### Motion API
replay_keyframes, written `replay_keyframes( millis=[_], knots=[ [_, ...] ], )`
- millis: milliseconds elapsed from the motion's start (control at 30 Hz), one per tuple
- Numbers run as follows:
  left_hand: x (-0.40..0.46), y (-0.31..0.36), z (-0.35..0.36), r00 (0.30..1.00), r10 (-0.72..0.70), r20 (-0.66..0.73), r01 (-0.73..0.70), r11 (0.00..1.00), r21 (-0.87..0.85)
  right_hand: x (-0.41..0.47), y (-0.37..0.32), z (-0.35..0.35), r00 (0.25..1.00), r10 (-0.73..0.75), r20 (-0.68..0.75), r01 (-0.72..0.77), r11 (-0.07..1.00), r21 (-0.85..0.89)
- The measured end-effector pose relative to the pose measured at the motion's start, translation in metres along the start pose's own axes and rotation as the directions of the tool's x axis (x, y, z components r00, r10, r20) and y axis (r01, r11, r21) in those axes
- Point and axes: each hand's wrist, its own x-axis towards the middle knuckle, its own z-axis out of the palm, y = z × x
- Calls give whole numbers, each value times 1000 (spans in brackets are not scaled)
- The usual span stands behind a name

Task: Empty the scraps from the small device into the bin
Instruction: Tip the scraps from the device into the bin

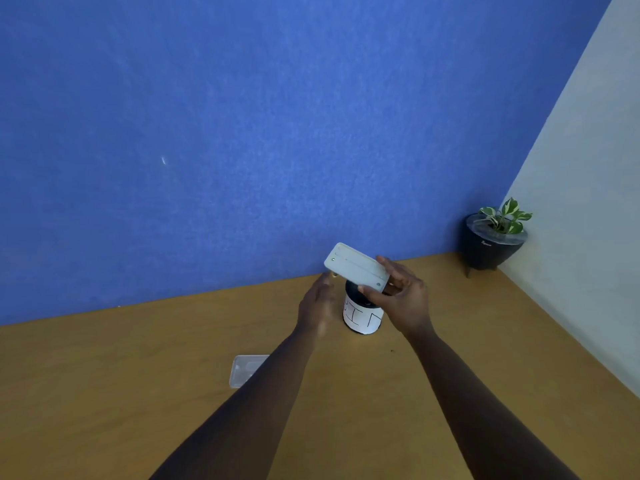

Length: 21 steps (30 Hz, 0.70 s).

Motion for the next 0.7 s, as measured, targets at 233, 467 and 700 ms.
replay_keyframes(
  millis=[233,467,700],
  knots=[
    [-8,3,-22,980,-200,25,162,707,-689,-30,-20,53,999,11,36,-11,1000,21],
    [-17,-6,-53,982,-180,-48,54,525,-849,-54,-33,91,994,-49,103,59,994,-95],
    [-22,-13,-75,967,-209,-145,-4,559,-829,-65,-41,109,975,-123,182,151,977,-150]
  ],
)
